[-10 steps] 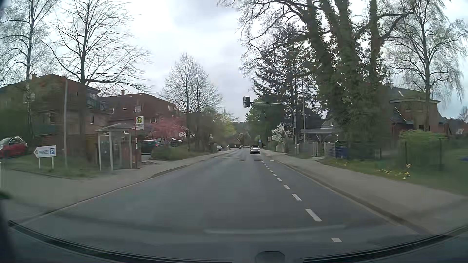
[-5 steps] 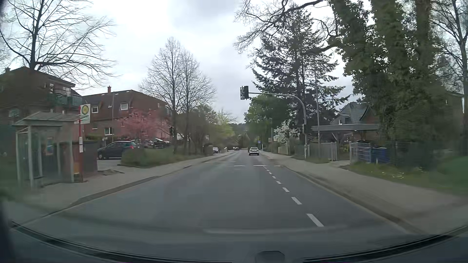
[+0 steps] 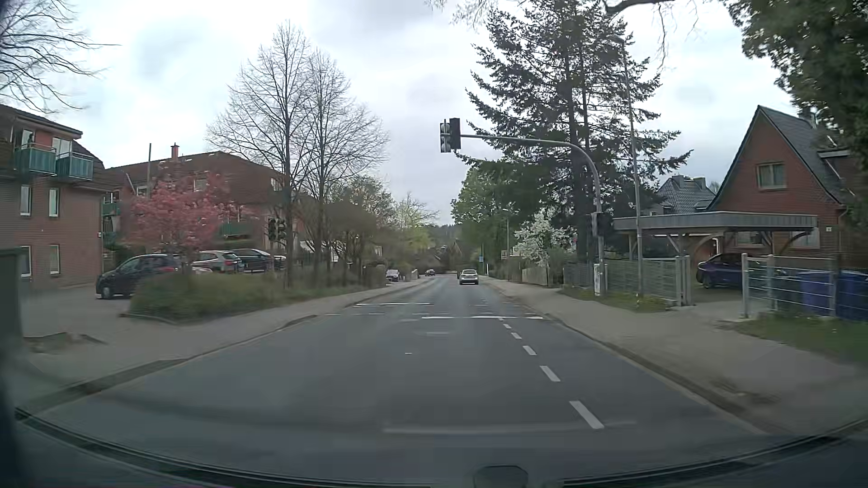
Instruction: Follow the waypoints while adhering to traffic rules and regulations
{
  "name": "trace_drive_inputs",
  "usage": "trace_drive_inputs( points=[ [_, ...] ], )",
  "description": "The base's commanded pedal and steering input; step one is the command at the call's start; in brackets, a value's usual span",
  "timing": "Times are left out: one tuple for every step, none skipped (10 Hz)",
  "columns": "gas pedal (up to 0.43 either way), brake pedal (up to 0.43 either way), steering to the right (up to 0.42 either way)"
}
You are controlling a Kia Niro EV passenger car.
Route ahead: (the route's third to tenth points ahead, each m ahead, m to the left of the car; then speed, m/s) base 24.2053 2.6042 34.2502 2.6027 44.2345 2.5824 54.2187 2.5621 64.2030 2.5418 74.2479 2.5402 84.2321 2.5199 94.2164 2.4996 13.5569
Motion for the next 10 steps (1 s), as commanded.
trace_drive_inputs(
  points=[
    [0.118,0.0,-0.003],
    [0.118,0.0,-0.003],
    [0.118,0.0,-0.002],
    [0.118,0.0,-0.002],
    [0.118,0.0,-0.001],
    [0.11,0.006,-0.001],
    [0.11,0.0,-0.001],
    [0.11,0.0,-0.001],
    [0.11,0.0,-0.001],
    [0.11,0.0,-0.001]
  ],
)
